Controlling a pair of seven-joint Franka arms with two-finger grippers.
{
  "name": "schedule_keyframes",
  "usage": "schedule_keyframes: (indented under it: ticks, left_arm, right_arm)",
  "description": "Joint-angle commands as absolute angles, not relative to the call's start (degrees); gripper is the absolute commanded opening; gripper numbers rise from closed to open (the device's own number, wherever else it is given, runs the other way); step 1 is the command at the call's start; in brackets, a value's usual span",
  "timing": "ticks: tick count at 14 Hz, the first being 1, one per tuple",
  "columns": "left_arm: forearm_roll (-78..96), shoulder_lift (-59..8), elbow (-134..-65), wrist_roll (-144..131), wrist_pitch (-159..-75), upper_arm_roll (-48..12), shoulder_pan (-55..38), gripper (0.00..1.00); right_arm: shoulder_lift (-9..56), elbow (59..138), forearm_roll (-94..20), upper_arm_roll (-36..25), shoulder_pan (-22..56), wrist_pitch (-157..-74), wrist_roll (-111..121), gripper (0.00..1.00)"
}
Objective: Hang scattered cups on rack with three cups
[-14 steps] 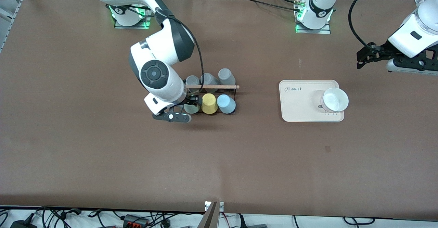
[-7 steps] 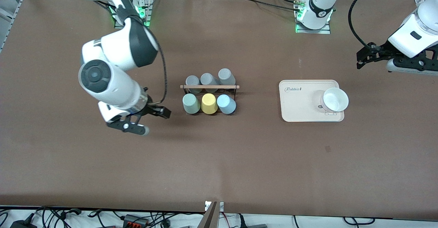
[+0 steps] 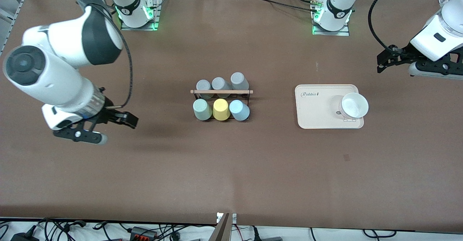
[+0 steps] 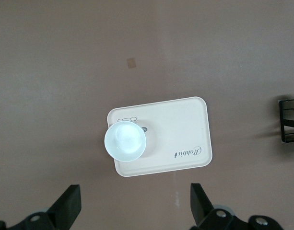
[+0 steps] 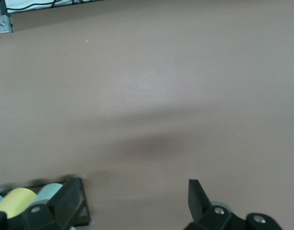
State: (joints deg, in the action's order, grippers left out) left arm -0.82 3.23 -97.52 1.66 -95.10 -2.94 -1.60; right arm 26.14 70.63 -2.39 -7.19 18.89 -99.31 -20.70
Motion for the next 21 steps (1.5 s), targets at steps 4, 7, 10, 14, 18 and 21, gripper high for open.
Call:
schedule_keyframes:
  ticks: [4, 7, 10, 14, 18, 21]
  left_arm:
    - [0.44, 3.25, -97.21, 2.90, -94.48, -2.90, -1.23, 1.00]
    - [0.44, 3.25, -97.21, 2.90, -94.48, -2.81, -1.23, 1.00]
    - [0.44, 3.25, -97.21, 2.72, -94.48, -2.90, -1.06, 1.00]
    - [3.16, 3.25, -97.21, 2.46, -94.04, -2.29, -0.79, 1.00]
    - [2.99, 3.25, -97.12, 2.55, -93.87, -2.28, -0.79, 1.00]
    - [2.81, 3.16, -96.86, 2.55, -93.87, -2.55, -0.79, 1.00]
  right_arm:
    - [20.93, 71.45, -2.02, -3.52, 7.49, -97.65, -7.68, 1.00]
    - [18.90, 72.51, -1.93, -3.52, 3.79, -97.39, 0.06, 1.00]
    - [16.71, 74.00, -1.67, -4.04, 2.46, -96.69, 4.13, 1.00]
    - [12.94, 78.11, -1.50, -4.13, 2.37, -93.32, 3.69, 1.00]
    - [2.65, 96.47, -1.41, -4.13, 2.29, -103.08, 3.60, 1.00]
    - [1.49, 97.91, -1.32, -4.04, 2.29, -102.31, 2.81, 1.00]
